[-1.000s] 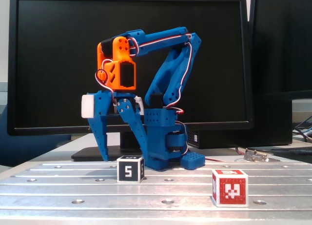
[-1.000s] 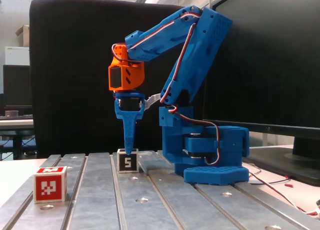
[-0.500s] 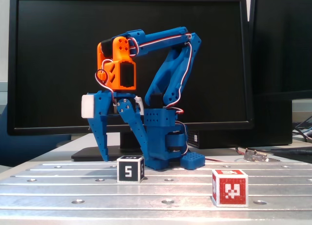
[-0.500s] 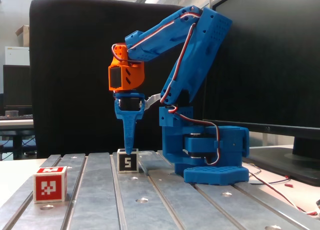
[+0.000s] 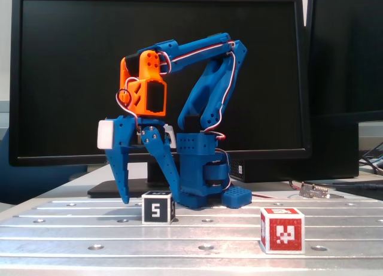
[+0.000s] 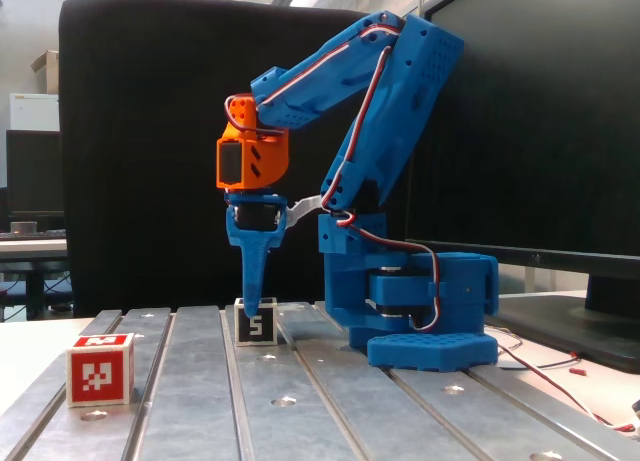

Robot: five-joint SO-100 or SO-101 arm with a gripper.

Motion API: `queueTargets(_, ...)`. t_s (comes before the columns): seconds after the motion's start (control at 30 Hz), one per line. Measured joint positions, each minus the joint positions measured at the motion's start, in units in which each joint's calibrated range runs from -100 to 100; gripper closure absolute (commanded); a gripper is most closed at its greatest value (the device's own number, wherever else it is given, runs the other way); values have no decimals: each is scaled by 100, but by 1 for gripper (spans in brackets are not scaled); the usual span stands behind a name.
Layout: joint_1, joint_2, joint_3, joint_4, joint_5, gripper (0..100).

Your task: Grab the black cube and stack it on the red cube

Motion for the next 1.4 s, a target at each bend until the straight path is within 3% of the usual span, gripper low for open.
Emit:
queueTargets(0.4, 15, 8, 199, -155, 21, 77)
queueTargets(1.4, 15, 8, 199, -155, 10, 82)
